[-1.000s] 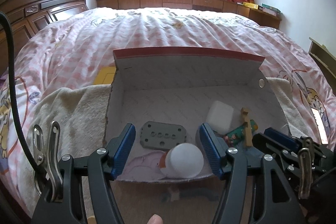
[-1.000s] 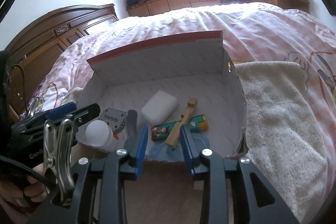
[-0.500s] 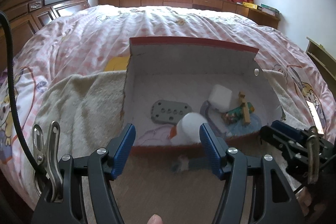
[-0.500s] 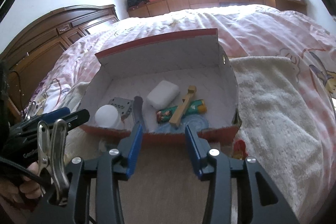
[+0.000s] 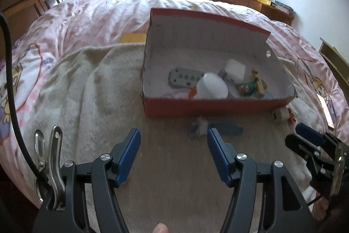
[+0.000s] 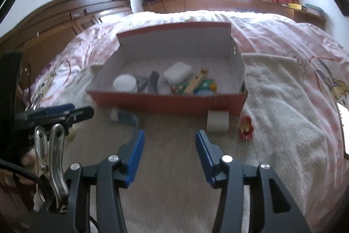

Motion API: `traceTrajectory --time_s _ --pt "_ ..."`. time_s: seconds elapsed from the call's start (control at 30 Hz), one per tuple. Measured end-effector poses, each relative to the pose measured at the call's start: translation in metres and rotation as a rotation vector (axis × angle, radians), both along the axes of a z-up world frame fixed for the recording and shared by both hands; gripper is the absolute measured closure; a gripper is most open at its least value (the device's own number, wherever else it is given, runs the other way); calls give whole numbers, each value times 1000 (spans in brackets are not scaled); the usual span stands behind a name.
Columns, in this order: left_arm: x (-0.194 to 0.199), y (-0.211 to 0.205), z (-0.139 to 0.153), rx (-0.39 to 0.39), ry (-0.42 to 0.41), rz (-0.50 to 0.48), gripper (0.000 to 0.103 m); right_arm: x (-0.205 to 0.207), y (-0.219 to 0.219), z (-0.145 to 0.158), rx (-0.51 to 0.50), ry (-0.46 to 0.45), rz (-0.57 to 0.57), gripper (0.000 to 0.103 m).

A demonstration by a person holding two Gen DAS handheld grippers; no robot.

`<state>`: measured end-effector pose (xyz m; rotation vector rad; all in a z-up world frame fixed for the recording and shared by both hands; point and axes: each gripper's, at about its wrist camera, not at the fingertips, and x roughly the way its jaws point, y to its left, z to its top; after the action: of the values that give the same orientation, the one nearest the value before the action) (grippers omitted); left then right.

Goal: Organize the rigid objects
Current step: 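Withdraw both tools from the box toward the remaining items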

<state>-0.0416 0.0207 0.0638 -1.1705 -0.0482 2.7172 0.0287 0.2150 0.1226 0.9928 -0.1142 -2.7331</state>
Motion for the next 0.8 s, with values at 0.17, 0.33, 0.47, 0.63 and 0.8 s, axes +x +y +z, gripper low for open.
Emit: traceTrajectory --time_s 0.17,0.33,0.47,0.63,0.8 --pt "2 5 -8 10 -22 -18 38 12 -2 -13 34 -30 11 52" --pt "-2 14 -15 18 -45 -58 32 19 0 -28 54 -66 6 52" --pt "-10 23 -22 20 -69 -76 25 20 6 -39 44 -100 -15 51" --pt "-18 33 -26 30 -86 -92 20 19 11 -47 14 -128 -30 51" --pt "-24 42 -30 28 -80 -90 20 21 10 -51 10 -118 -26 46"
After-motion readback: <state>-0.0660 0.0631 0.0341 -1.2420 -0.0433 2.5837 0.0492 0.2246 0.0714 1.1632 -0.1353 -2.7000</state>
